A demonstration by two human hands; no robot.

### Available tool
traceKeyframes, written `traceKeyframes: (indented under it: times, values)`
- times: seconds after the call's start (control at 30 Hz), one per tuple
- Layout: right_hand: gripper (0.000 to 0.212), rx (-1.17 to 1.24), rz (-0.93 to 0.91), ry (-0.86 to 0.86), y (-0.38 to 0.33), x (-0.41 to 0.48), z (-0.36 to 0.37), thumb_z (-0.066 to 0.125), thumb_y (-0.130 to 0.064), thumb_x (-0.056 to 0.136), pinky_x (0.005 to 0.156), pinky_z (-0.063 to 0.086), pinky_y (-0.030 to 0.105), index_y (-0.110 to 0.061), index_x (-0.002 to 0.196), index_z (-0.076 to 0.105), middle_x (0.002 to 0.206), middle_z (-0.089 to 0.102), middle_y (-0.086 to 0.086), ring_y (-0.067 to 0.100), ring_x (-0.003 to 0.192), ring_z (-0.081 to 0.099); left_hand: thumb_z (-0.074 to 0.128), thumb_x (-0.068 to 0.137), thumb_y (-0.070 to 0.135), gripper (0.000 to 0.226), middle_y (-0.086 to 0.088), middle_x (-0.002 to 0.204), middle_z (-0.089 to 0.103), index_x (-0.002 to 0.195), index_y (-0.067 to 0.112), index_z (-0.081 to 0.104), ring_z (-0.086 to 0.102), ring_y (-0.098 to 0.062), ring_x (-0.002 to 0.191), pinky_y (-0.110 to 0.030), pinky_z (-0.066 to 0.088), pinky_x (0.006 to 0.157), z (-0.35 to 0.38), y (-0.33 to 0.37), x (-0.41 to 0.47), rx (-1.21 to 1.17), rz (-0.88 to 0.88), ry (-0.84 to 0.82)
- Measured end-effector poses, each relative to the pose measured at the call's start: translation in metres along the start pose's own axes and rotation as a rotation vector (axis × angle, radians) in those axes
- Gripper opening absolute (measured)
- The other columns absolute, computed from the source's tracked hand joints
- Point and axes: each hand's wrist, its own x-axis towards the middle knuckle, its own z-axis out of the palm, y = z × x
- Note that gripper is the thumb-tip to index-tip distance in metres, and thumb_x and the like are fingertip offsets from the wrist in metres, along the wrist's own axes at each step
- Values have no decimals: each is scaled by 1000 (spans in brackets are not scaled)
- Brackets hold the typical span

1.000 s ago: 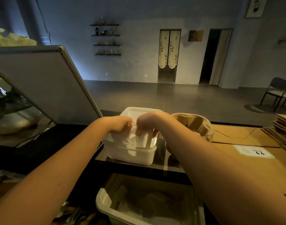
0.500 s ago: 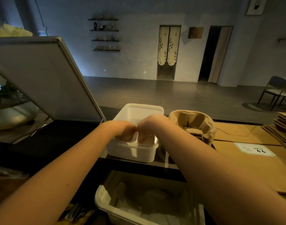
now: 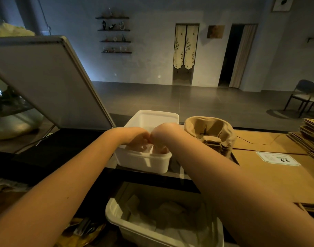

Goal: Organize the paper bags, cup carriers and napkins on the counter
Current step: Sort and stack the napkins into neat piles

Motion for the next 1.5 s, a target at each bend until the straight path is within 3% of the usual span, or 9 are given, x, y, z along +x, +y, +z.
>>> traceKeyframes:
  times: [0.07, 0.13, 0.33, 0.53, 0.7, 0.83, 1.0, 1.23, 1.5]
  values:
    - [40, -8, 30, 48, 1, -2, -4, 44, -19, 98, 96, 37, 29, -10, 136, 43, 121, 46, 9, 26, 120, 46, 45, 87, -9, 29, -2, 78, 51, 97, 11, 63, 54, -24, 87, -19, 44, 69, 1, 10, -13, 5, -34, 32]
    - [35, 25, 61, 117, 2, -3, -8, 42, -20, 98, 92, 36, 29, -12, 132, 47, 120, 49, 6, 24, 123, 44, 41, 98, 10, 26, 2, 85, 49, 118, 10, 56, 44, -11, 77, -13, 34, 63, -3, 30, -40, 62, -17, 102]
    - [26, 63, 13, 436, 12, -20, -18, 51, -19, 95, 88, 47, 34, -14, 119, 58, 103, 55, 0, 23, 103, 56, 35, 101, 15, 40, -1, 141, 46, 139, 21, 41, 48, -20, 119, -28, 35, 97, -20, 50, -82, 184, 86, 323]
    - [31, 234, -71, 648, 38, -88, -21, 54, -22, 93, 91, 50, 38, -22, 124, 57, 118, 61, 2, 20, 102, 59, 46, 97, 16, 33, 1, 130, 55, 129, 22, 53, 50, -14, 117, -22, 35, 92, -20, 71, -136, 63, 339, 565]
    - [29, 342, -158, 796, 66, -178, 13, 53, -22, 94, 83, 44, 16, -22, 122, 58, 111, 60, -7, 4, 94, 52, 46, 97, 22, 23, 14, 106, 61, 112, 32, 59, 53, -1, 95, -10, 37, 70, 17, 119, -187, -63, 504, 686]
    - [26, 427, -137, 792, 93, -234, 68, 53, -25, 93, 67, 39, 1, -28, 118, 59, 94, 52, -19, -7, 79, 49, 48, 95, 25, 18, 19, 95, 58, 104, 39, 55, 52, 8, 82, -7, 36, 63, 71, 149, -216, -165, 591, 559]
    - [20, 616, -18, 744, 130, -278, 158, 54, -30, 90, 74, 45, 12, -41, 107, 56, 91, 57, -21, -6, 89, 54, 51, 93, 27, 20, 22, 97, 60, 101, 45, 54, 56, 9, 88, -12, 47, 75, 166, 172, -217, -193, 583, 316]
    - [24, 765, 195, 535, 171, -288, 277, 58, -22, 92, 77, 40, 14, -25, 115, 62, 99, 60, -12, 2, 91, 55, 50, 96, 24, 25, 4, 113, 61, 119, 25, 56, 57, -9, 103, -23, 47, 85, 304, 213, -174, -231, 404, -52]
    - [23, 804, 417, 178, 208, -286, 389, 57, -19, 92, 75, 43, 21, -13, 114, 63, 88, 59, 0, 16, 82, 59, 43, 97, 21, 27, -2, 118, 60, 121, 17, 56, 57, -19, 105, -26, 45, 84, 413, 230, -155, -221, 211, -259]
